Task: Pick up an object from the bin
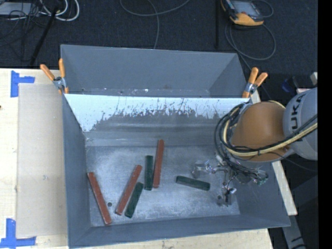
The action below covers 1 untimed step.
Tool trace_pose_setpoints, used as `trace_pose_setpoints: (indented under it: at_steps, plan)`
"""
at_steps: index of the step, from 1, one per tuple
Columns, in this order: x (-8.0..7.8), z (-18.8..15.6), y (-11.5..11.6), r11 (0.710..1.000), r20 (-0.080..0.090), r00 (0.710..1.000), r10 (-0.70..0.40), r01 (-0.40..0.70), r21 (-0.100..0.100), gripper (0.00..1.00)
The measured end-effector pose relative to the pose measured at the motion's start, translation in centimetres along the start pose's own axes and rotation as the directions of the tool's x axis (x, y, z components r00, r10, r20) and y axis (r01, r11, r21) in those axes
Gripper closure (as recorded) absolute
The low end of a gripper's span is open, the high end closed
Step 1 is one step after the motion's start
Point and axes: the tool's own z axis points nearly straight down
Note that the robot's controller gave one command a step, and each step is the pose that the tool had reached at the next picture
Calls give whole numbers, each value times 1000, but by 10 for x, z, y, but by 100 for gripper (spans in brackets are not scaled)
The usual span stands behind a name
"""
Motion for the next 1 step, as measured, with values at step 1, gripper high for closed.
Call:
trace_pose_setpoints:
  at_steps: [1]
  plan:
    - [0, 0, -1, 1000, 1, 1000, -1, 1, 1, 100]
